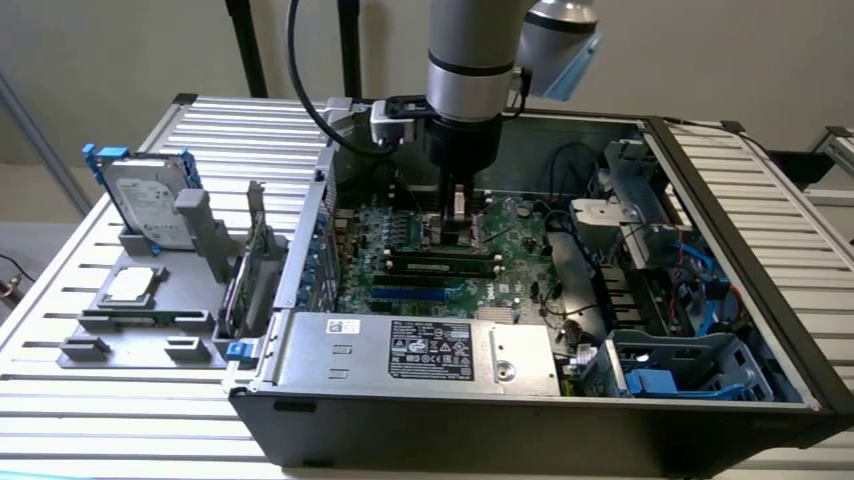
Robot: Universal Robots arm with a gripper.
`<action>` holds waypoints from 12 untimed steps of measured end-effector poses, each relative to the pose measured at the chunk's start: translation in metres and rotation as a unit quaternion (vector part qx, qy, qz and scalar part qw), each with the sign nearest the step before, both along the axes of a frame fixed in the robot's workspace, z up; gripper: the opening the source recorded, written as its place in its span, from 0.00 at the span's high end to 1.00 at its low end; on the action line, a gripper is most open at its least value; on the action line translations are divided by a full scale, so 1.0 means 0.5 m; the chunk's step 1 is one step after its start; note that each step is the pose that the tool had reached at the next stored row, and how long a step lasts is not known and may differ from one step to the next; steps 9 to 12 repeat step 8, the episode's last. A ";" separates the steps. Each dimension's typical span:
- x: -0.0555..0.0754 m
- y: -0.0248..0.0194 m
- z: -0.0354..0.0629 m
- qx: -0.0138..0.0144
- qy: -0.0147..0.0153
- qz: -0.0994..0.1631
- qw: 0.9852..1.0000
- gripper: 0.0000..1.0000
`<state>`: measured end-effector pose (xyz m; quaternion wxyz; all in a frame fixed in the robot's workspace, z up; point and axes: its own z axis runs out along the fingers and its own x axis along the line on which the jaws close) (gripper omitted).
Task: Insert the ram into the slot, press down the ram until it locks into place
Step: 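Press down the ram until it locks into place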
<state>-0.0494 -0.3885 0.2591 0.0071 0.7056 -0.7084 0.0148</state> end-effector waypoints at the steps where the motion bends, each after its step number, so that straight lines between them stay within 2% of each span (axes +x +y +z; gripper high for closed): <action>1: 0.000 0.0000 0.000 0.000 0.000 0.000 1.000 0.90; 12: 0.000 0.0000 0.000 0.000 0.000 0.000 1.000 0.90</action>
